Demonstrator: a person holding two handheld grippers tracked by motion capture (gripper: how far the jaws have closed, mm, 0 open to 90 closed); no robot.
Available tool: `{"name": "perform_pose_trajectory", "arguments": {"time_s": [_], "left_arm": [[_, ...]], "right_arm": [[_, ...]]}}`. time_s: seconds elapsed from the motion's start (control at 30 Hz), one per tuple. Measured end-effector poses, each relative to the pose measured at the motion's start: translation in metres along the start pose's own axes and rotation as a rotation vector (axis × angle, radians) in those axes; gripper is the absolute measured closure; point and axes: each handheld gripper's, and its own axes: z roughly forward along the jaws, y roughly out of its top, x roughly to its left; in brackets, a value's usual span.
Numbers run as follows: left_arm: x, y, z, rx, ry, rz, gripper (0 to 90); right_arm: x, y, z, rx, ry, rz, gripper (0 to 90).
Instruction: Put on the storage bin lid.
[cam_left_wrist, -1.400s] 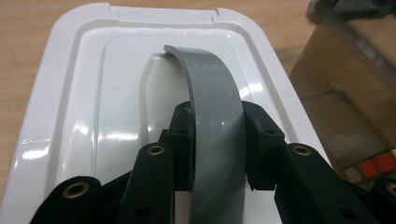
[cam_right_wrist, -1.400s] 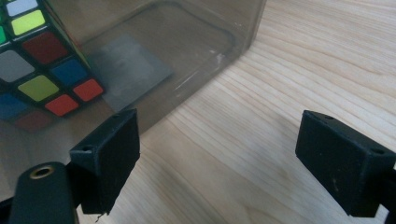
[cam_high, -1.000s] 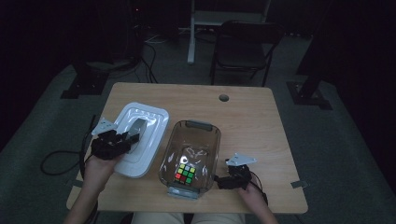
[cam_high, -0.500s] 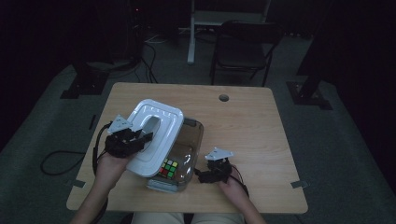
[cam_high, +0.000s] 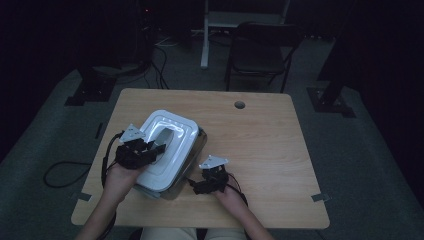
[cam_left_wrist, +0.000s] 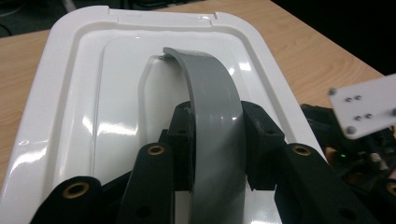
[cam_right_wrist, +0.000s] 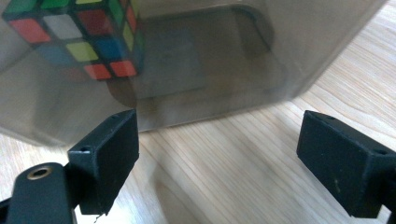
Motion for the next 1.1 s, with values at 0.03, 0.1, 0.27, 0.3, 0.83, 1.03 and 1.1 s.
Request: {"name": "perform_pose_trajectory", "arguments": {"time_s": [0.03, 0.1, 0.27, 0.3, 0.83, 1.03, 1.1], "left_arm": [[-0.001, 0.000, 0.001, 0.002, -0.004, 0.005, 69.0], [0.000, 0.000, 0.002, 0.009, -0.013, 0.011, 69.0], [-0.001, -0.001, 0.008, 0.041, -0.026, 0.023, 68.9], [-0.001, -0.001, 0.009, 0.047, -0.032, 0.024, 68.9], [0.001, -0.001, 0.021, 0.069, -0.059, 0.013, 68.7], [0.001, -0.002, 0.024, 0.071, -0.058, 0.015, 68.4], [0.002, -0.002, 0.024, 0.070, -0.061, 0.014, 68.3]], "right_arm": [[0.000, 0.001, 0.002, 0.002, 0.005, 0.002, 12.9], [0.001, 0.003, 0.004, 0.000, 0.009, 0.002, 12.8], [0.001, 0.002, 0.002, 0.000, 0.002, -0.001, 12.9], [-0.001, 0.000, 0.001, -0.002, 0.000, -0.003, 12.9], [-0.022, -0.017, -0.023, -0.019, -0.018, 0.072, 12.9], [-0.024, -0.018, -0.027, -0.024, -0.023, 0.081, 12.8], [-0.025, -0.018, -0.028, -0.026, -0.023, 0.081, 12.8]]}}
